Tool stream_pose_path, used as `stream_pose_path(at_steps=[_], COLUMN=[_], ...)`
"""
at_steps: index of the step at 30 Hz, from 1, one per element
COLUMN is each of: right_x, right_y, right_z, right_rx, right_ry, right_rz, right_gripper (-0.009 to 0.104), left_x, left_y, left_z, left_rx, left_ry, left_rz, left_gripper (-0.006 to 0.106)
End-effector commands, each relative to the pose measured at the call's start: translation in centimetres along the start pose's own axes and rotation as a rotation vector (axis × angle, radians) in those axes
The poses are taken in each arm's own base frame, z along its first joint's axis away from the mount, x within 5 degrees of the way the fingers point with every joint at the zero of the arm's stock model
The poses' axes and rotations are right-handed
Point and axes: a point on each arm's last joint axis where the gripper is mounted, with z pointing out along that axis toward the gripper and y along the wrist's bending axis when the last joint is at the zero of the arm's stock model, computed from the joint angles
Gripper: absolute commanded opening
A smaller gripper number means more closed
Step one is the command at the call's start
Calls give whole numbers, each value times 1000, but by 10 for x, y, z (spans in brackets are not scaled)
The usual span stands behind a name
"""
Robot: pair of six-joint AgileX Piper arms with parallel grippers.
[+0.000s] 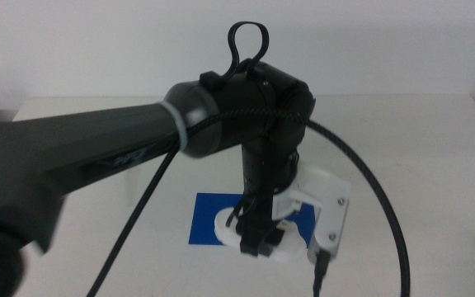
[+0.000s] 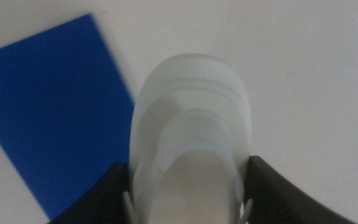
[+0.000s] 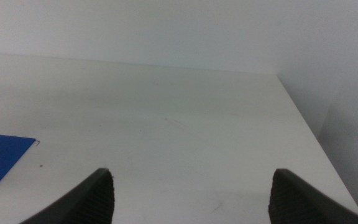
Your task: Use one arm to grab the shoe from the table and place it on the mat.
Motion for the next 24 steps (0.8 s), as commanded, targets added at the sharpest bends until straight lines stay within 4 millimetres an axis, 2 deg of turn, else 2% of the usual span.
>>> stream_pose_path(at_steps=[1, 6, 11, 18, 24], right_x=[-6, -6, -6, -6, -6], right_y=[-1, -1, -1, -1, -1], right_z=[-2, -2, -2, -2, -2], right_rx=[8, 8, 8, 8, 8], right_ry=[-97, -97, -97, -97, -97], right_rz=[-17, -17, -17, -17, -17], right_gripper=[64, 64, 64, 64, 64], left_x=[5, 16, 24, 29, 31], left_y=[11, 36, 50, 56, 62], left_z=[-27, -26, -20, -6, -6], left_rx=[-64, -86, -92, -75, -142], left_ry=[-32, -69, -108, -95, -78], left_rz=[-11, -71, -120, -165, -215], left_gripper=[0, -1, -1, -1, -1])
